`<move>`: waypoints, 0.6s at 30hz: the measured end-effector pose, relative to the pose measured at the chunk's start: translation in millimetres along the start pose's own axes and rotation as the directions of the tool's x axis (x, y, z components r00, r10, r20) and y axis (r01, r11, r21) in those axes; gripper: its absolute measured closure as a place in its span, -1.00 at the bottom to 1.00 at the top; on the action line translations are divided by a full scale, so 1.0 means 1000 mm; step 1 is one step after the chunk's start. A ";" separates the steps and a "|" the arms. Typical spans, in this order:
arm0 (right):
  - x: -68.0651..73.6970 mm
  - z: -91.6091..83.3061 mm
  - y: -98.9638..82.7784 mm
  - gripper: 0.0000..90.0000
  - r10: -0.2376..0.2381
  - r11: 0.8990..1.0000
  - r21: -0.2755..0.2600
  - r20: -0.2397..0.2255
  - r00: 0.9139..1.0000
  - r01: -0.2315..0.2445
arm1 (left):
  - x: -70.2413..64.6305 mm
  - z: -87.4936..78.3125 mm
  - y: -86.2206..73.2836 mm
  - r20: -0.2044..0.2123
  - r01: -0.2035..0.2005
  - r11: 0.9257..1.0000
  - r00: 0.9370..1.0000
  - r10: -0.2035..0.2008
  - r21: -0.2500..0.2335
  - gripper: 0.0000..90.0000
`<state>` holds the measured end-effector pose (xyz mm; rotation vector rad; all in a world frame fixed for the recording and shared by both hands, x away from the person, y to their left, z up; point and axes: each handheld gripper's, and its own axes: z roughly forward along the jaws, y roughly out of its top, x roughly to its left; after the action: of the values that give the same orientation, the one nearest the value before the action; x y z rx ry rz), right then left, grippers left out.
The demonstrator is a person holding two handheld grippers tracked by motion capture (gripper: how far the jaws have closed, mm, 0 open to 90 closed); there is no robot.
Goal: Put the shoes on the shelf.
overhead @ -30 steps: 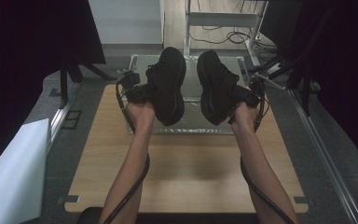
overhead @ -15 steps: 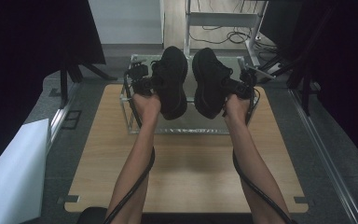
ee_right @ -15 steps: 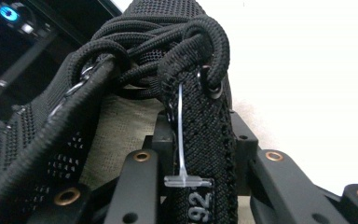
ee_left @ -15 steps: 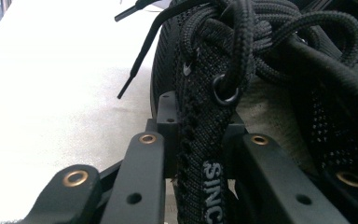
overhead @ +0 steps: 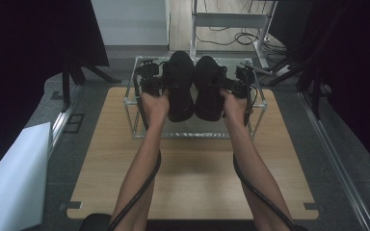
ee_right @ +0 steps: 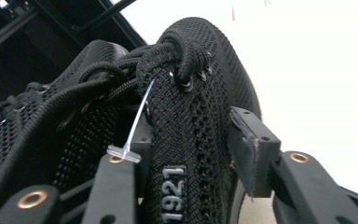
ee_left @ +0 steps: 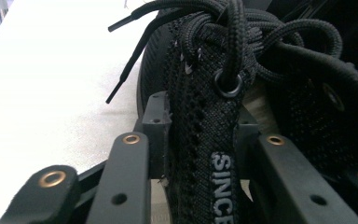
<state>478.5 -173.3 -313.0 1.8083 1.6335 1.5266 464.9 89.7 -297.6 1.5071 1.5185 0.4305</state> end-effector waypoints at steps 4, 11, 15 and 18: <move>0.002 0.001 0.000 0.15 -0.004 1.000 0.003 -0.007 1.000 0.004 | -0.001 0.002 0.000 0.005 -0.005 1.000 1.000 0.005 0.002 0.39; -0.004 0.004 0.002 -0.17 0.039 0.999 0.018 -0.099 0.994 -0.038 | -0.002 0.004 0.000 0.033 0.005 1.000 0.999 -0.005 0.019 0.12; -0.011 0.004 0.003 -0.25 0.061 0.998 0.018 -0.149 0.987 -0.059 | 0.000 0.007 -0.003 0.081 0.023 1.000 0.996 -0.024 0.017 -0.01; -0.011 0.000 0.005 -0.27 0.057 0.998 0.026 -0.174 0.983 -0.053 | 0.004 0.001 -0.002 0.121 0.021 1.000 0.992 -0.021 -0.001 -0.01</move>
<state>483.6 -184.2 -314.6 1.7894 1.6953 1.7423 464.7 92.6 -300.8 1.4871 1.4377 0.3229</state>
